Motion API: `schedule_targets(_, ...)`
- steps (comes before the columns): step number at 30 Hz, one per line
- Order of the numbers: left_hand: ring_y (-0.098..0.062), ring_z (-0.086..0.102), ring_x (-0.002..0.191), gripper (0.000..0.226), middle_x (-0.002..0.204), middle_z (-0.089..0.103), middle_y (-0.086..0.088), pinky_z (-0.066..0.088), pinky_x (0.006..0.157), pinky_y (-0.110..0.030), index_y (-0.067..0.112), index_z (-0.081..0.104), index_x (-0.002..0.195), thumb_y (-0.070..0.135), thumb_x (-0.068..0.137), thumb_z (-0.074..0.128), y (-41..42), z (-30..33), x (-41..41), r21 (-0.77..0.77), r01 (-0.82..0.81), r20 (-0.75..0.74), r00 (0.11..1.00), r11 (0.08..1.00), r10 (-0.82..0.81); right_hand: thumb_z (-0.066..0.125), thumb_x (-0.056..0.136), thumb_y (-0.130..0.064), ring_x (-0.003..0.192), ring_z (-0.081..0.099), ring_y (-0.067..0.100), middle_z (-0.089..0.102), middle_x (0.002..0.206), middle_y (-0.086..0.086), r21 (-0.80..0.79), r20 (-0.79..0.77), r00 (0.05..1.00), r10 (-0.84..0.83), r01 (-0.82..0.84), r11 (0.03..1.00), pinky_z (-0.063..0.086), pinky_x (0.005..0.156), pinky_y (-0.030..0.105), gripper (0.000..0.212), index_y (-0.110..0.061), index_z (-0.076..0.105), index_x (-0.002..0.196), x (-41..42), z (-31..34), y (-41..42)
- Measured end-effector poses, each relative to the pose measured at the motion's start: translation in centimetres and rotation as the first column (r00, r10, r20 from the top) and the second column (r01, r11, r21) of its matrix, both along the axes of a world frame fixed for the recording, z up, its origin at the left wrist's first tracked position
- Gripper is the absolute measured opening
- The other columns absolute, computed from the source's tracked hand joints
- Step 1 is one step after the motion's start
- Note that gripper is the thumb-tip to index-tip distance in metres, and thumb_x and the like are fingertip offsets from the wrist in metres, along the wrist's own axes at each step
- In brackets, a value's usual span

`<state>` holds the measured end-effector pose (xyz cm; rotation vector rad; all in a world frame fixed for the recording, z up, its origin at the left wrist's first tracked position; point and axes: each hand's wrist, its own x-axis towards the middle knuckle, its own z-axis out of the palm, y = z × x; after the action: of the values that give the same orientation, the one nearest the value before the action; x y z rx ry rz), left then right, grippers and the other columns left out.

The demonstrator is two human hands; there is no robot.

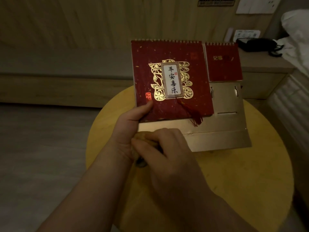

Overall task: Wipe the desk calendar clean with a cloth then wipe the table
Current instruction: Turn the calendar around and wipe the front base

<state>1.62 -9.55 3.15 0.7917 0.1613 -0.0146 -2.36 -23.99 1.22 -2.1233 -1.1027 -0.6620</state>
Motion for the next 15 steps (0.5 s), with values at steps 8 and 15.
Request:
schedule_targets(8,-0.033,0.077,0.098,0.034,0.113,0.078,-0.017,0.063,0.089,-0.047,0.007,0.081,0.112,0.023,0.091,0.060,0.8,-0.1,0.3,-0.058,0.023,0.055,0.998,0.998,-0.019,0.063,0.100,-0.017,0.101,0.055,0.020,0.063,0.109,0.004,-0.083,-0.019,0.997,0.070,-0.071,0.994,0.051,0.079,0.033,0.022,-0.014,0.074,0.119,-0.5,-0.5,-1.4)
schedule_targets(15,-0.031,0.078,0.100,0.034,0.112,0.079,-0.019,0.063,0.086,-0.042,0.005,0.081,0.111,0.025,0.094,0.059,0.1,0.1,-0.2,-0.092,0.105,0.066,0.993,0.990,-0.099,0.063,0.095,-0.006,0.093,0.053,0.021,0.062,0.100,0.005,0.010,-0.029,0.998,-0.049,0.050,0.999,0.047,0.074,0.034,0.021,-0.013,0.076,0.111,1.0,1.3,-0.1)
